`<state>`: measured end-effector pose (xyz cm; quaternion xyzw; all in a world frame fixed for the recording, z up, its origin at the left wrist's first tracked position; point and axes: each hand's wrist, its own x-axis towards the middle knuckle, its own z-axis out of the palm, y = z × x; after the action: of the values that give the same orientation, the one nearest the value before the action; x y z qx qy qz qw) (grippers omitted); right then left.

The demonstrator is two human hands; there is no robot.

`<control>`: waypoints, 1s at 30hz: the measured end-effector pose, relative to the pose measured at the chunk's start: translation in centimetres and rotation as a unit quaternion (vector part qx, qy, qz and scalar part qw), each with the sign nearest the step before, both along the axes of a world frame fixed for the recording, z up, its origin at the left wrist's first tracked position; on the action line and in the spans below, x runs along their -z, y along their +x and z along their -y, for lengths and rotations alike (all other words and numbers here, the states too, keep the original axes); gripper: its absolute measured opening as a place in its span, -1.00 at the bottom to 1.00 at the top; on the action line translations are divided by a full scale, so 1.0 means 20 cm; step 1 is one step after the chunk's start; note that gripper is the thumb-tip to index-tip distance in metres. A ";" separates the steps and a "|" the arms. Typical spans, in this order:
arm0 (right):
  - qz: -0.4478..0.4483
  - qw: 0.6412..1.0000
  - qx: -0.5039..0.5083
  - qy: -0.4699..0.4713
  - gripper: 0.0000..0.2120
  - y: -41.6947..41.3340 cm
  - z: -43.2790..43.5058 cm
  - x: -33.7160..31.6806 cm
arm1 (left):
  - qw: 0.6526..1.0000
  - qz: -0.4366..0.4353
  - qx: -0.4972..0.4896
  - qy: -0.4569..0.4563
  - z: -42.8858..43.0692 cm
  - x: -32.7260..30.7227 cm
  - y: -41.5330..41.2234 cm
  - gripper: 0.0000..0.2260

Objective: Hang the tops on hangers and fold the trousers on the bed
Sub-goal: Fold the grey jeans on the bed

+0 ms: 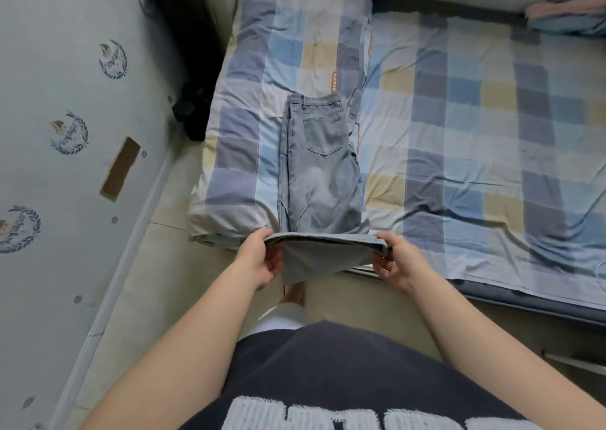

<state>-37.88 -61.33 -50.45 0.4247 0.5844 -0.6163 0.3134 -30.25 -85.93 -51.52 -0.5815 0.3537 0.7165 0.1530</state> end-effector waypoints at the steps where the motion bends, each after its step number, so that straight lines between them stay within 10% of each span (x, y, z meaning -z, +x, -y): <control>1: 0.001 1.000 0.003 0.008 -0.91 -0.09 0.06 -0.02 | 1.000 0.004 0.001 0.004 0.05 -0.01 -0.10 -0.83; 15: 0.005 1.000 0.013 0.023 -0.84 -1.36 0.62 0.04 | 0.999 -0.008 0.039 0.019 0.58 0.16 -1.35 -0.77; 30: -0.038 0.998 -0.040 0.030 -0.82 -2.67 0.87 0.99 | 0.986 -0.036 0.141 -0.085 0.82 1.05 -2.62 -0.76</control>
<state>-91.25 -78.79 -70.22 0.3865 0.6305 -0.6015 0.3022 -82.58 -102.34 -72.42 -0.5106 0.4968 0.6756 0.1898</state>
